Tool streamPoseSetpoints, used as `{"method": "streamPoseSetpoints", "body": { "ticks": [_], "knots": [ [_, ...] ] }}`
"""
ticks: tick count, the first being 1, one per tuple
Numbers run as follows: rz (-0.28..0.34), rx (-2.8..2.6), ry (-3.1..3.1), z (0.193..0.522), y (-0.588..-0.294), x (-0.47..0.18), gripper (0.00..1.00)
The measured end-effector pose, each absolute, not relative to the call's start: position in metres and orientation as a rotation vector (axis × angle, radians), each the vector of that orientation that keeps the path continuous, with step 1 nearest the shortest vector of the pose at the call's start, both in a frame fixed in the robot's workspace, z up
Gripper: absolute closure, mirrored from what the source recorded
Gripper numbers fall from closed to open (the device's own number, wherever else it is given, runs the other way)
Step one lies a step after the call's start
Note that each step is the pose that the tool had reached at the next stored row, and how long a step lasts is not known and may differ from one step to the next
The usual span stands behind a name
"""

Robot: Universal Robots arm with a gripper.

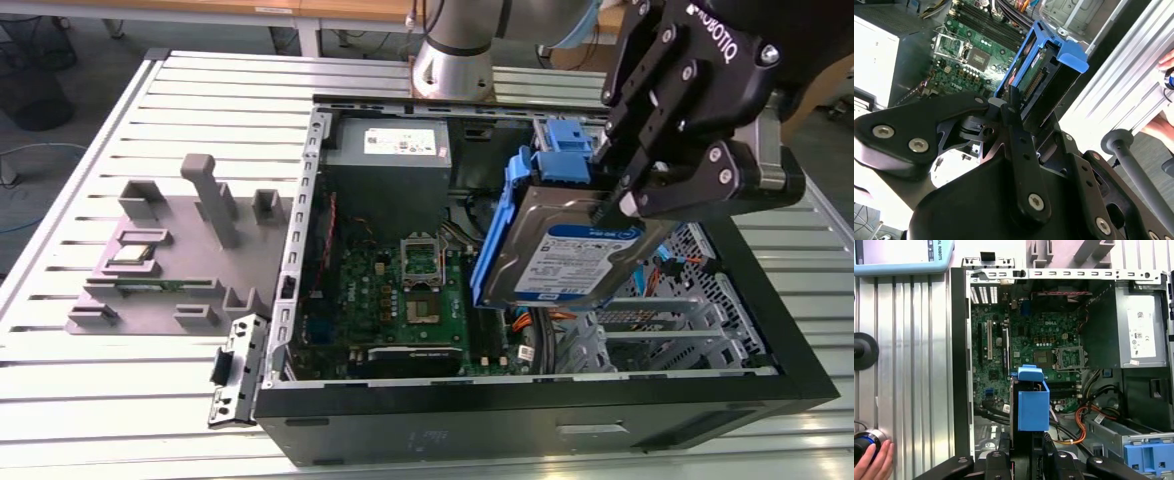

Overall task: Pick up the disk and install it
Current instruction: 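Insert the disk into the insertion slot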

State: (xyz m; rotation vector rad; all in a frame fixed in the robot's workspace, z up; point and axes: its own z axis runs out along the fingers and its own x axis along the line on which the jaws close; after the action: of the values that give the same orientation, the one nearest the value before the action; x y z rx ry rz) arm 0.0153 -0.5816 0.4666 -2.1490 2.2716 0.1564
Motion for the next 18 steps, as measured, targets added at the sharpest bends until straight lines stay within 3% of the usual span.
{"method": "streamPoseSetpoints", "body": {
  "ticks": [18],
  "knots": [
    [0.156,-2.149,2.272,0.466,-0.588,0.037,0.65]
  ]
}}
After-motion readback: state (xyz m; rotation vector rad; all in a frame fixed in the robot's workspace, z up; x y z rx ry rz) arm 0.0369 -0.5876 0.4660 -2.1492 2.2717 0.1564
